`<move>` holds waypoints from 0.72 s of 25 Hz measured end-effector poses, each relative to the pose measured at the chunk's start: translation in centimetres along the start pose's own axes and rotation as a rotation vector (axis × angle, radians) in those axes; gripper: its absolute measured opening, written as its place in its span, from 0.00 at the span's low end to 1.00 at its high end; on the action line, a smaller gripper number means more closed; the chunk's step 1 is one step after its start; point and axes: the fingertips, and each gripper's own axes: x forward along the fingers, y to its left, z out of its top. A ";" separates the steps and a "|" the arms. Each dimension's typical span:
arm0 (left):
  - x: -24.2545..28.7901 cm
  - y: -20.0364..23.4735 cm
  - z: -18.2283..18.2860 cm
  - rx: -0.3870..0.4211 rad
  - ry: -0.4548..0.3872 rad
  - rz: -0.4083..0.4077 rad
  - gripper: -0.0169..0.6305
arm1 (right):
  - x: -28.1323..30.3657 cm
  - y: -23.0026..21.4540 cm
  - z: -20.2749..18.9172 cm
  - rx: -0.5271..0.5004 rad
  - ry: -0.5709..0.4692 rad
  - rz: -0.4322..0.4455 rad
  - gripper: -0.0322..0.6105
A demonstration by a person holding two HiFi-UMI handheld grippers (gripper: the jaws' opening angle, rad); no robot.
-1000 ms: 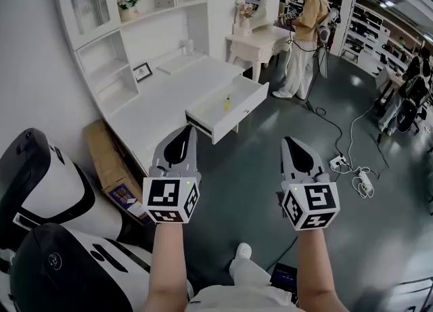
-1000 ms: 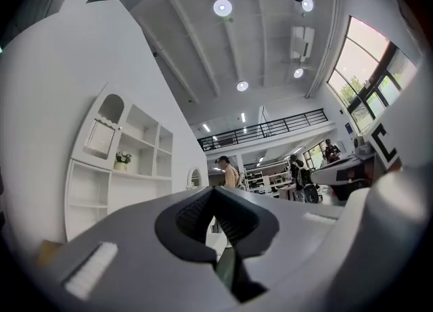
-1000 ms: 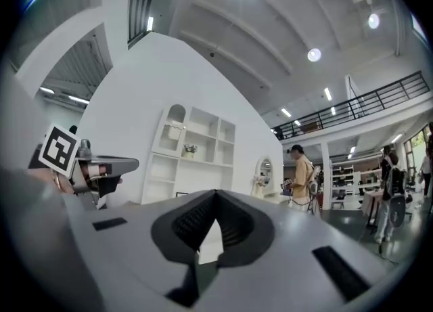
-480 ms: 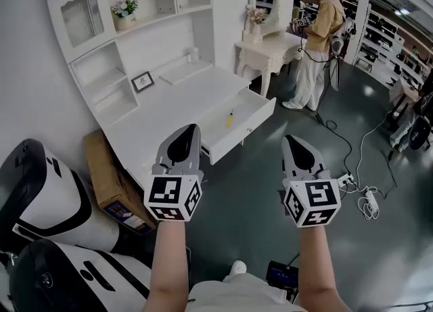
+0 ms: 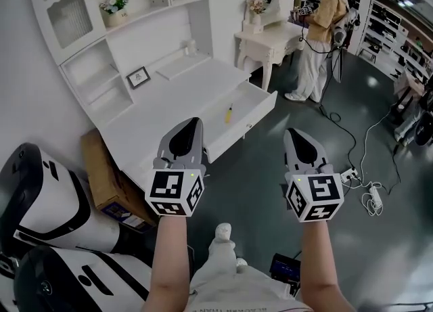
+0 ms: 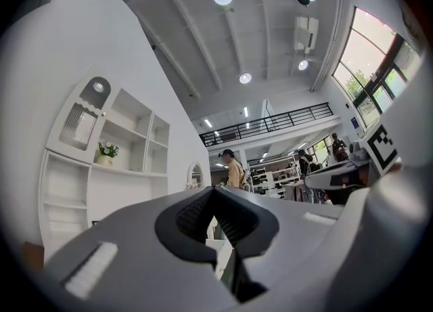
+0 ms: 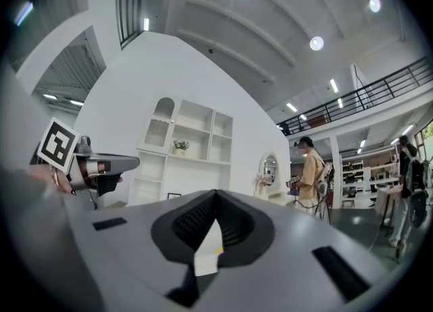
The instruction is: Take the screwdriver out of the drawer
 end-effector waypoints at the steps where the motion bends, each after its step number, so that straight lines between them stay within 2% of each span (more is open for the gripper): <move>1: 0.5 0.0 -0.1 0.000 -0.001 -0.002 0.03 | 0.3 -0.3 0.0 0.000 -0.001 -0.002 0.06; 8: 4.3 1.8 -1.3 -0.013 0.001 0.003 0.03 | 4.0 -2.0 -0.7 -0.002 0.003 -0.001 0.06; 15: 10.1 5.6 -3.8 -0.026 0.023 -0.009 0.03 | 10.9 -3.4 -2.0 -0.004 0.025 -0.005 0.06; 18: 13.2 8.0 -4.4 -0.045 0.001 0.000 0.03 | 14.3 -4.0 -2.5 -0.013 0.035 -0.013 0.06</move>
